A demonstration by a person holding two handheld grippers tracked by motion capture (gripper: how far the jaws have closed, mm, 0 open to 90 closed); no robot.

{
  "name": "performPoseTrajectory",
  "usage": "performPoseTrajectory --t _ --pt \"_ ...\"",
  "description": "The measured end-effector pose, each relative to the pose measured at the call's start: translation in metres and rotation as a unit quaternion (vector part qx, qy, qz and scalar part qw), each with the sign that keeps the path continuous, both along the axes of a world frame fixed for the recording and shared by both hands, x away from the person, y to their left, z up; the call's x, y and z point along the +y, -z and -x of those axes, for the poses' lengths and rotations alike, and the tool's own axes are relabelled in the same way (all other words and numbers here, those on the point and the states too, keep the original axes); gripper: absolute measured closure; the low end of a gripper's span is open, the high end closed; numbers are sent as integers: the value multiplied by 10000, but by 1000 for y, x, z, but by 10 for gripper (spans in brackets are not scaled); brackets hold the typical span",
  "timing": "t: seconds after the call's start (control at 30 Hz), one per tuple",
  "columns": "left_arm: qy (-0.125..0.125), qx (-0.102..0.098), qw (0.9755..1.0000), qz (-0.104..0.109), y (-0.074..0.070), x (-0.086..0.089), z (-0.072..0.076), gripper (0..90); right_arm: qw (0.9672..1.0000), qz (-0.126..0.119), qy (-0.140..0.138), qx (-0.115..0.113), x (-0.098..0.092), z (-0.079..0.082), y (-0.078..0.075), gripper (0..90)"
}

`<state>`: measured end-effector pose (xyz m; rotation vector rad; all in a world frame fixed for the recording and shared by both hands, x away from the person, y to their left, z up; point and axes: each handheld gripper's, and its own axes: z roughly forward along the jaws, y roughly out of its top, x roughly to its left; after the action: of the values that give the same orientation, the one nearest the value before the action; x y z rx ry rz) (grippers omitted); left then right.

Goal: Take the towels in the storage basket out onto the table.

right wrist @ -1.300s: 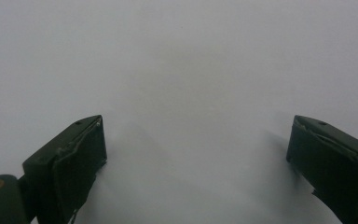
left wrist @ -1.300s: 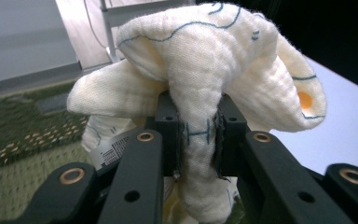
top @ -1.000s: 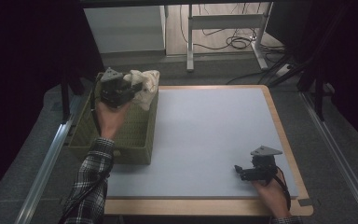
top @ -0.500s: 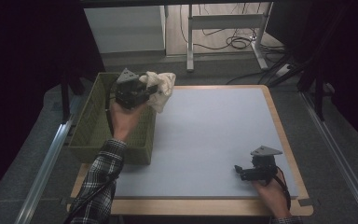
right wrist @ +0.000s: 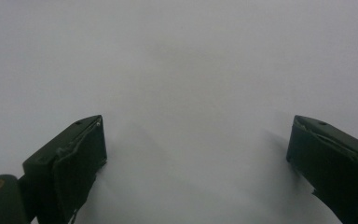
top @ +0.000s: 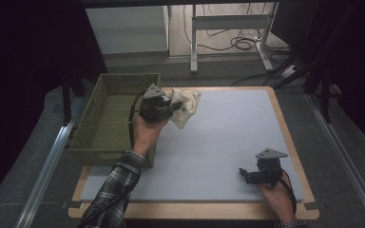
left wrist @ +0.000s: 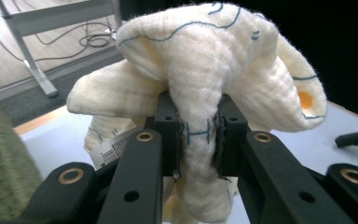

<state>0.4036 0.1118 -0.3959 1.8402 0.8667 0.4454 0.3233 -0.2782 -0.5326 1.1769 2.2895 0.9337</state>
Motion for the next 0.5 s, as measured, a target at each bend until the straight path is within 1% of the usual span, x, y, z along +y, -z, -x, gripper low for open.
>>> performPoseTrajectory --t 0.03,0.07,0.13,0.17,0.2,0.23,0.33,0.37,0.4,0.5 --pt "91 23 10000 11 3 -8 3 752 10000 0 0 1 0 0 0 47" --pt "91 23 10000 11 3 -8 3 751 10000 0 0 1 0 0 0 47" --pt "197 43 9998 40 6 -17 6 751 10000 0 1 3 0 0 0 47" --pt "308 79 9995 41 9 -25 10 750 10000 1 1 2 0 0 0 47" --pt "308 79 9995 41 9 -25 10 749 10000 1 1 2 0 0 0 47" --pt "355 85 9993 34 11 -30 11 749 10000 0 3 4 0 0 0 47" --pt "445 80 9990 -50 16 -43 17 748 10000 0 2 5 0 0 0 47" --pt "508 104 9986 -136 20 -50 19 746 10000 -1 2 5 0 0 0 47" --pt "508 104 9986 -136 20 -50 19 745 10000 -1 2 5 0 0 0 47" --pt "584 138 9978 -278 29 -61 22 744 10000 -2 2 6 0 0 0 47"
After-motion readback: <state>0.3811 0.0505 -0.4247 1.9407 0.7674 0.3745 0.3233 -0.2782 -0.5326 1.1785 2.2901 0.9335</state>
